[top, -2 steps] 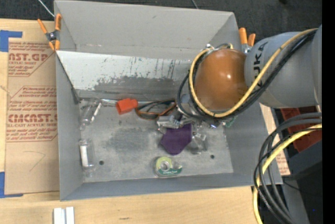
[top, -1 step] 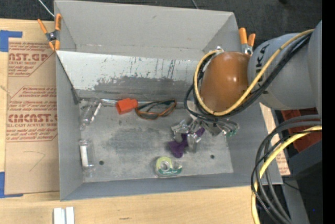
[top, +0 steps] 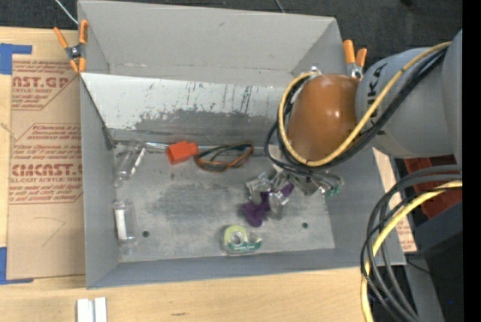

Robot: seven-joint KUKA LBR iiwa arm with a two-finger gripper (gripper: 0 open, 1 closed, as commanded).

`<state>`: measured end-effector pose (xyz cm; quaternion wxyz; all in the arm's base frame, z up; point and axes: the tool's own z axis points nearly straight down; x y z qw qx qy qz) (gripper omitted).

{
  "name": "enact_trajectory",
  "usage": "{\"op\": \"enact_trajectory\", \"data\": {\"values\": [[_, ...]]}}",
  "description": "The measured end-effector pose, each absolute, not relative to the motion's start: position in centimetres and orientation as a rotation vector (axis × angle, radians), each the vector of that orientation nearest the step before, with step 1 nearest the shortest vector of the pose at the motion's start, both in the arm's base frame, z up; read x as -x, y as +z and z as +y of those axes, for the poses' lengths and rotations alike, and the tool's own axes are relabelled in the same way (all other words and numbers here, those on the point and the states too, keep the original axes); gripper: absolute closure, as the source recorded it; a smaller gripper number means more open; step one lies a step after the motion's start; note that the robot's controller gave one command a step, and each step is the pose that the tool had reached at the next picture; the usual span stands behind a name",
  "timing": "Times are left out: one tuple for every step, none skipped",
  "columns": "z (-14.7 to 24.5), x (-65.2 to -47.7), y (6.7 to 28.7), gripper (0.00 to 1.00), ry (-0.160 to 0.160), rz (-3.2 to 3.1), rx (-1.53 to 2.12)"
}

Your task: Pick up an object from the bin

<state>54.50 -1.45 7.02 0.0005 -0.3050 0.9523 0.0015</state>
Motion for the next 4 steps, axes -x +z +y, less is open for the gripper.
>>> {"op": "enact_trajectory", "data": {"values": [[-1.4, -54.5, 7.1, 1.00, 0.005, 2.991, 0.958], [-1.4, -54.4, 7.7, 1.00, 0.007, 2.994, 0.960], [-1.4, -54.4, 9.0, 1.00, 0.006, 2.993, 0.959], [-1.4, -54.5, 10.0, 1.00, 0.005, 2.991, 0.958]]}}
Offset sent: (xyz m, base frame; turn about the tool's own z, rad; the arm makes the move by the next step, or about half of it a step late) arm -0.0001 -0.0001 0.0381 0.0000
